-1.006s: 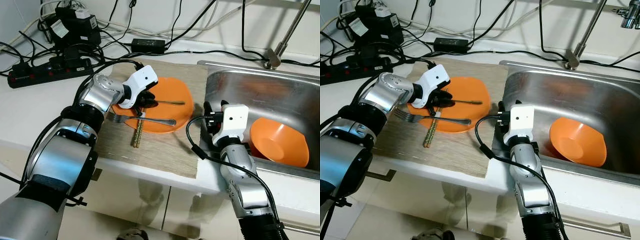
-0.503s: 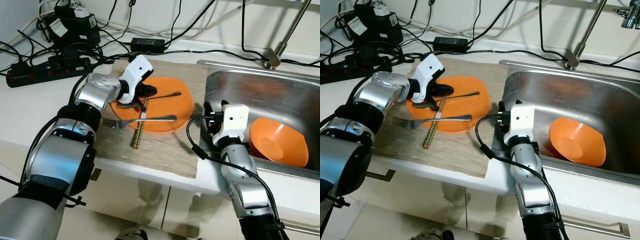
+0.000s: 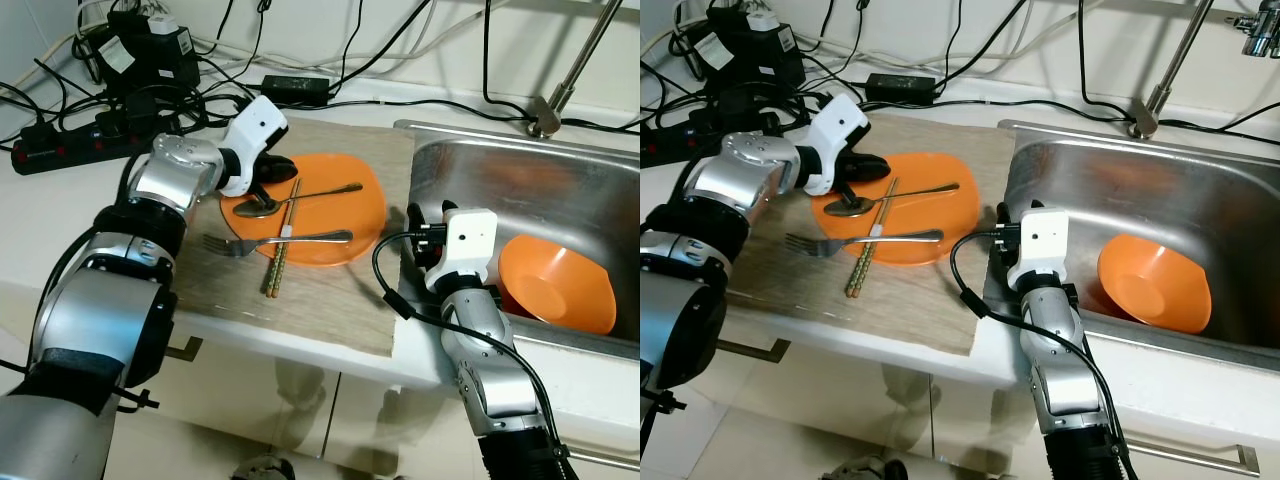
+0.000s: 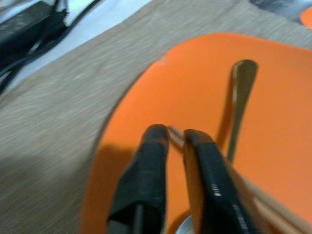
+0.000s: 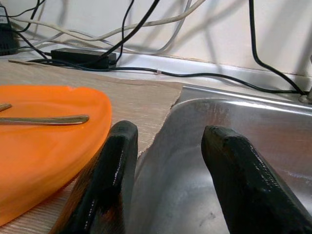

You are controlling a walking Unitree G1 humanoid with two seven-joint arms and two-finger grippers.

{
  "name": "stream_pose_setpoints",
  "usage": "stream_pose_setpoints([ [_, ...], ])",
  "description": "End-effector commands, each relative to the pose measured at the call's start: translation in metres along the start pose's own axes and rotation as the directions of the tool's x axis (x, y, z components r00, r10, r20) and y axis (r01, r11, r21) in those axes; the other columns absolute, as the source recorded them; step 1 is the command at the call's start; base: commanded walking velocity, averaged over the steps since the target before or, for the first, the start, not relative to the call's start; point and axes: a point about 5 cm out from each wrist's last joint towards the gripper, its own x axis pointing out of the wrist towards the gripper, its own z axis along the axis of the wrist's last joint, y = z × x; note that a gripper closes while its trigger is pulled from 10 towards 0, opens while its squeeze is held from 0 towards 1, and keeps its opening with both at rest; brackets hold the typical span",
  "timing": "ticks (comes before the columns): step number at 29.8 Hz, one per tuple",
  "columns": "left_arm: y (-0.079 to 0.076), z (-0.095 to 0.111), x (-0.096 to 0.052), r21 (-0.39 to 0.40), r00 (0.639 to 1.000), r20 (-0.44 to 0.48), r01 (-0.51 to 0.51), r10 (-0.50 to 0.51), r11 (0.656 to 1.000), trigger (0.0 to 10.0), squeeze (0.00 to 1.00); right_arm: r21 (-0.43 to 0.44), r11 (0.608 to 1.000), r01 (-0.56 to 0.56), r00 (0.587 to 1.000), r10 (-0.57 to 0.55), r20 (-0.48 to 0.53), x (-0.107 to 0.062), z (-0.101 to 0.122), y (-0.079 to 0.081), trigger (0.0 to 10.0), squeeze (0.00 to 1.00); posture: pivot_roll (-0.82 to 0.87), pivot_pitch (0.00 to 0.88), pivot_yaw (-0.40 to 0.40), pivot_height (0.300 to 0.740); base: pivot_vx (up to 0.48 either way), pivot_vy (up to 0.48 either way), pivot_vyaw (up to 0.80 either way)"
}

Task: Kitchen organization

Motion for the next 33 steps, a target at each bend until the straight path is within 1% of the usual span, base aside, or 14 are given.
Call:
stream_pose_setpoints([
  [1,0.004,0.007,-0.005,0.022,1.000,-0.003,-0.007,0.007,1.000,10.0,1.00,0.002,1.000,-0.009,1.000,0.009,0.005,-0.001,0.002,0.001,10.0,0.00,0.04,0.002,-0.003,0.740,0.000,0.000,0.00],
  [4,0.004,0.006,-0.005,0.023,1.000,-0.012,0.002,-0.001,1.000,10.0,1.00,0.004,1.000,-0.013,1.000,0.012,0.005,0.000,0.002,0.002,10.0,0.00,0.04,0.002,-0.005,0.740,0.000,0.000,0.00],
  [5,0.003,0.005,-0.005,0.025,1.000,-0.016,0.011,-0.011,1.000,10.0,1.00,0.004,1.000,-0.014,1.000,0.014,0.006,0.001,0.002,0.002,10.0,0.00,0.04,0.002,-0.005,0.740,0.000,0.000,0.00],
  [6,0.000,0.004,-0.004,0.018,0.999,-0.022,0.040,-0.040,0.999,10.0,1.00,0.005,1.000,-0.015,1.000,0.015,0.006,0.001,0.002,0.002,10.0,0.00,0.05,0.005,-0.006,0.740,0.000,0.000,0.00],
  [9,-0.003,0.002,-0.003,0.014,0.998,-0.028,0.058,-0.057,0.998,10.0,1.00,0.005,1.000,-0.017,1.000,0.017,0.005,0.001,0.002,0.003,10.0,0.00,0.04,0.006,-0.007,0.740,0.000,0.000,0.00],
  [20,-0.007,0.001,0.000,0.024,0.996,-0.045,0.074,-0.072,0.997,10.0,1.00,0.004,1.000,-0.011,1.000,0.011,0.003,0.000,0.002,0.001,10.0,0.00,0.04,0.009,-0.002,0.740,0.000,0.000,0.00],
  [21,-0.008,-0.001,0.000,0.028,0.996,-0.057,0.070,-0.069,0.997,10.0,0.24,0.004,1.000,-0.009,1.000,0.009,0.002,0.000,0.002,0.001,10.0,0.00,0.04,0.009,-0.002,0.740,0.000,0.000,0.00],
  [23,-0.008,-0.002,0.001,0.028,0.996,-0.061,0.070,-0.068,0.997,10.0,0.24,0.005,1.000,-0.009,1.000,0.009,0.002,0.000,0.002,0.001,10.0,0.00,0.04,0.009,-0.002,0.740,0.000,0.000,0.00],
  [24,-0.007,-0.003,0.001,0.028,0.996,-0.065,0.069,-0.067,0.997,10.0,0.00,0.005,1.000,-0.008,1.000,0.008,0.003,0.000,0.002,0.001,10.0,0.00,0.04,0.010,-0.003,0.740,0.000,0.000,0.00],
  [27,-0.006,-0.008,0.000,0.018,0.995,-0.085,0.055,-0.053,0.998,10.0,0.00,0.005,1.000,-0.009,1.000,0.009,0.003,0.000,0.002,0.001,10.0,0.00,0.04,0.011,-0.003,0.740,0.000,0.000,0.00],
  [33,-0.007,-0.010,0.001,-0.003,0.994,-0.090,0.065,-0.065,0.998,10.0,0.00,0.004,1.000,-0.009,1.000,0.009,0.003,0.001,0.002,0.001,10.0,0.00,0.03,0.013,-0.005,0.740,0.000,0.000,0.00],
])
